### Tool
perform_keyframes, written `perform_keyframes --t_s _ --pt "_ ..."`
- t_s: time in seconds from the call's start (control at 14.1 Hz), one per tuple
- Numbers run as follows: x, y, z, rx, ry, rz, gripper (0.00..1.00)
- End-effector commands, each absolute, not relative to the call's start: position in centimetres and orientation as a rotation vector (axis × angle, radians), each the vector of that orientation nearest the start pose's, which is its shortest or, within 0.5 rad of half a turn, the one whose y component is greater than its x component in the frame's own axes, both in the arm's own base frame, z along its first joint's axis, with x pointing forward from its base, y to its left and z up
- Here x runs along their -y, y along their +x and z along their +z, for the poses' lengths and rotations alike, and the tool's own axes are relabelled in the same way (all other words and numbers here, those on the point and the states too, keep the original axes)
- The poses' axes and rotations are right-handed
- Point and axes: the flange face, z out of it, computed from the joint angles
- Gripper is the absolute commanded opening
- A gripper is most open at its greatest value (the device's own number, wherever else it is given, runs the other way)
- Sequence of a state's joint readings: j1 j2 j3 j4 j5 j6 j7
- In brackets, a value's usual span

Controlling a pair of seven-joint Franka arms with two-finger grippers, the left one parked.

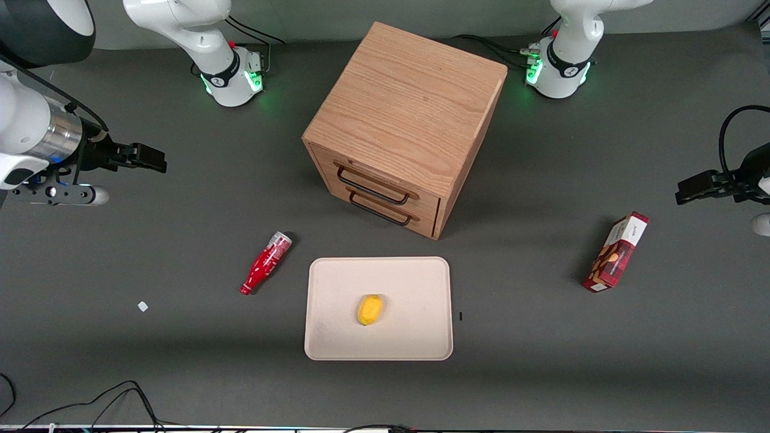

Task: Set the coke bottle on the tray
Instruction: 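Move the open right gripper down over the red Coca-Cola bottle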

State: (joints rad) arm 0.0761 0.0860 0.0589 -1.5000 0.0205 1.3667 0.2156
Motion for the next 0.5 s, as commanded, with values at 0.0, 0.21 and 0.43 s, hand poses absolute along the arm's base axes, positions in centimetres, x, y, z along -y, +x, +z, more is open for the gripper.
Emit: perform_keyframes --t_s 0.0,0.21,0.43 --pt "-7.4 54.7 59.2 -0.097 -3.104 0.369 1.0" --pt "-7.6 55.3 58.4 -0.016 -3.103 0.384 1.0" --pt "-8.6 57.3 56.1 -0.061 -3.102 0.424 1.0"
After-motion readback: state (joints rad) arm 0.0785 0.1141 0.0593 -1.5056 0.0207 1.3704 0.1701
